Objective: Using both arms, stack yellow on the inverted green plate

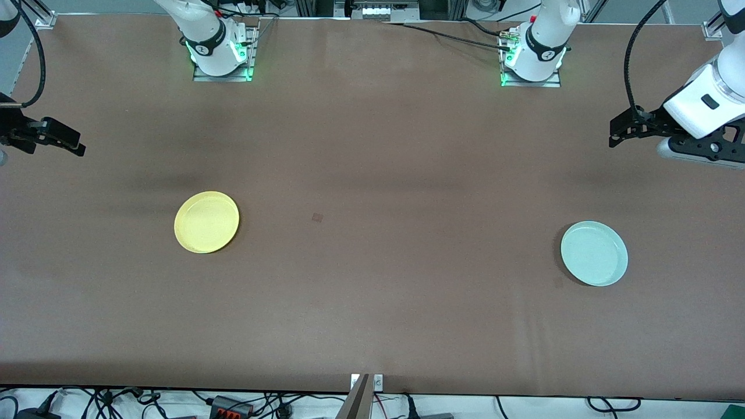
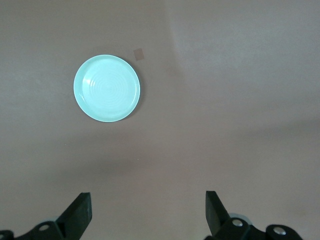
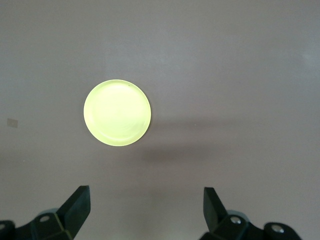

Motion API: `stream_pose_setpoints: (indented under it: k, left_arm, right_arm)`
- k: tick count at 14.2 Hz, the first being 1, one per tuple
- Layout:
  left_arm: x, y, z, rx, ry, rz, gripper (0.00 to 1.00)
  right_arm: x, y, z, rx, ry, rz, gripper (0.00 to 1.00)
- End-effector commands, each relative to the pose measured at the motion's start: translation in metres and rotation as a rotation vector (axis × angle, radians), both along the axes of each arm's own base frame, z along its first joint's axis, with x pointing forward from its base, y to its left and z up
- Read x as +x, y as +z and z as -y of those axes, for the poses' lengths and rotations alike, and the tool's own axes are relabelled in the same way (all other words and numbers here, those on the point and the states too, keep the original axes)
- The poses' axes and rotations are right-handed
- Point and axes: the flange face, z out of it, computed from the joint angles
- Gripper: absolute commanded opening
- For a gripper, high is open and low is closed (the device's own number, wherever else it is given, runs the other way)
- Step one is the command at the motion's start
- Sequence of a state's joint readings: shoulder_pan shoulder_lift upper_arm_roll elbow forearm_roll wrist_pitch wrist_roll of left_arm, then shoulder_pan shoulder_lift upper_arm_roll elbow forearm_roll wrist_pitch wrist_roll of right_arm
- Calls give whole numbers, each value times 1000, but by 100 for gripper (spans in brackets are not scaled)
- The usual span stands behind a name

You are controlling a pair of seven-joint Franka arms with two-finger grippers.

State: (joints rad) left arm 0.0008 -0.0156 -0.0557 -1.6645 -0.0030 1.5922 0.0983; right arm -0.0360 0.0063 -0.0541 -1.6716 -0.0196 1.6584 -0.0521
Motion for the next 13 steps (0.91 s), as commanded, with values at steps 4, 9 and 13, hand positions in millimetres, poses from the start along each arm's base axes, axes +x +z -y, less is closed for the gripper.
stream_pose_setpoints:
  k: [4,9,13]
  left_arm:
    - [5,4,-2,-11,-1,-1,100]
    - [10,-1,-6,-14,11,-10,100]
    - [38,-12,-32,-19,41,-13,100]
  right_arm:
    - [-4,2,2,-3,46,-17,100]
    - [-4,2,0,-5,51,-16,100]
    - [-3,1,-1,-6,52,-18,100]
